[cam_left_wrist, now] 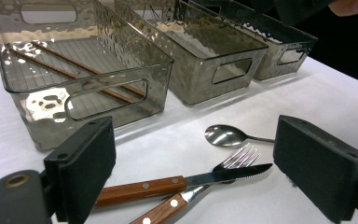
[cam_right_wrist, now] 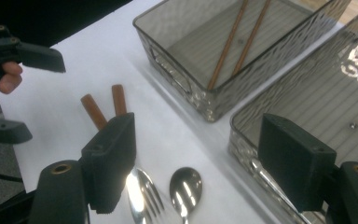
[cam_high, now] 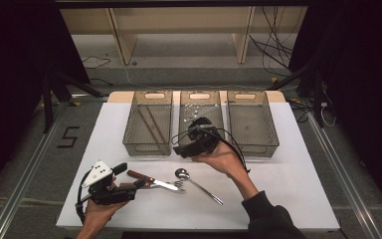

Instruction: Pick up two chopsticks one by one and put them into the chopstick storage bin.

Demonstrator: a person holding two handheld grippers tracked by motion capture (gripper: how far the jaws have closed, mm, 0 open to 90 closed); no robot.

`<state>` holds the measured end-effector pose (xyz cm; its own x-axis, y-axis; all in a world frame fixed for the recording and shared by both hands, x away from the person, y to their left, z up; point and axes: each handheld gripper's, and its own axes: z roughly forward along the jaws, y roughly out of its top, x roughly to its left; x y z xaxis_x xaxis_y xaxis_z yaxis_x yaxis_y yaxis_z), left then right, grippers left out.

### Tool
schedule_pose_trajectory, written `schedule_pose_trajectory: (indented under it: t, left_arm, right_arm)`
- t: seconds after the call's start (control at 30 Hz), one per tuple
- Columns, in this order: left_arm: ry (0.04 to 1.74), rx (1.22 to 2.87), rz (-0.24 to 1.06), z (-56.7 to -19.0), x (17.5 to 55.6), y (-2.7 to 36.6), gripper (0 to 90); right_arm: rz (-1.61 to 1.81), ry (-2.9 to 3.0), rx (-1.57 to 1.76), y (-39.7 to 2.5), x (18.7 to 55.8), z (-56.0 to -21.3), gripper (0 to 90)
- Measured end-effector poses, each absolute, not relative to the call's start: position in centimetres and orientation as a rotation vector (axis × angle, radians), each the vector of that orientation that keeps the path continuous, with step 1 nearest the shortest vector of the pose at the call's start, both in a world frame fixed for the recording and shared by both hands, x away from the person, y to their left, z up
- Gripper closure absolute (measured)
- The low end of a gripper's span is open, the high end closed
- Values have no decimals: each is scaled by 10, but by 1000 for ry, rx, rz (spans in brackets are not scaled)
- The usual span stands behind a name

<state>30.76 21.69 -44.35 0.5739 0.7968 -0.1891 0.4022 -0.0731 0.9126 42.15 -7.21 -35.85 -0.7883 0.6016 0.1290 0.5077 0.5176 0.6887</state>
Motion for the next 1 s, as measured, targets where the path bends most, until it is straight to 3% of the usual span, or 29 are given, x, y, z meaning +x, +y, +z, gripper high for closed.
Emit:
schedule_pose_trajectory:
  t: [1.0]
  left_arm:
    - [1011,1694,447,-443,308,216,126]
  right_arm:
    - [993,2714,960,-97,384,-401,283]
